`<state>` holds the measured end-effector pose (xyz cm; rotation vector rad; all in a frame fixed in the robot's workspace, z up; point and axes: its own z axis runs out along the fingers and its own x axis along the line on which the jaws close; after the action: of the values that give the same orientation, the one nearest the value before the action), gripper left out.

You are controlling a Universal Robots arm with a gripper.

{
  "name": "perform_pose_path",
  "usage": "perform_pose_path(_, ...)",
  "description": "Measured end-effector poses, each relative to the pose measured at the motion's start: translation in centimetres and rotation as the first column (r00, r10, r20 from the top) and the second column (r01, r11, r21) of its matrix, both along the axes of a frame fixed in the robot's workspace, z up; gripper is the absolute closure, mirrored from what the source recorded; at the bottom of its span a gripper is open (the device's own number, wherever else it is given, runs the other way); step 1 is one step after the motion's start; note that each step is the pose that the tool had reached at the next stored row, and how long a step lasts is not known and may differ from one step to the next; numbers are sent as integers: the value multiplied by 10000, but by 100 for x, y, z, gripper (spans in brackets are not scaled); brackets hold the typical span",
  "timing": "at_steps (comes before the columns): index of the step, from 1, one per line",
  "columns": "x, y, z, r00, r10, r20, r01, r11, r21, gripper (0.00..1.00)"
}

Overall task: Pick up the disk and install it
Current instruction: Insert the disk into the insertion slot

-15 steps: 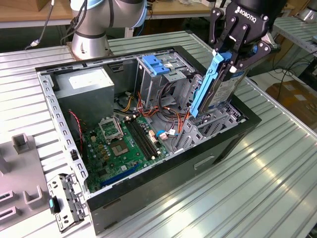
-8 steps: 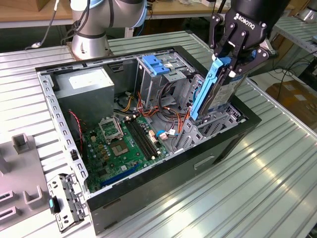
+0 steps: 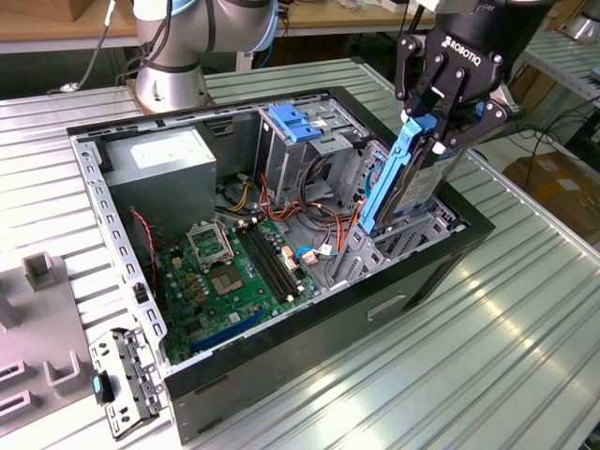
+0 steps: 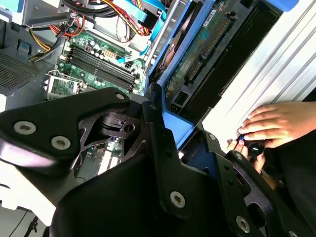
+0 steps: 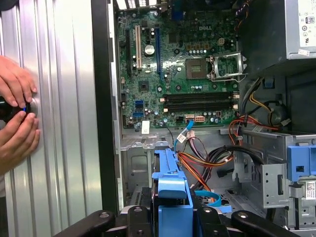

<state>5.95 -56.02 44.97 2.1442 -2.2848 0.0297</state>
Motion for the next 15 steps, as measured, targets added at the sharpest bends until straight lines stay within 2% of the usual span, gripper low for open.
perform_pose_path(9,0,3,-10,10000,55,1,-55,10000,4,63)
perform_pose_path(15,0,7,-66,10000,56,0,-56,10000,0,63)
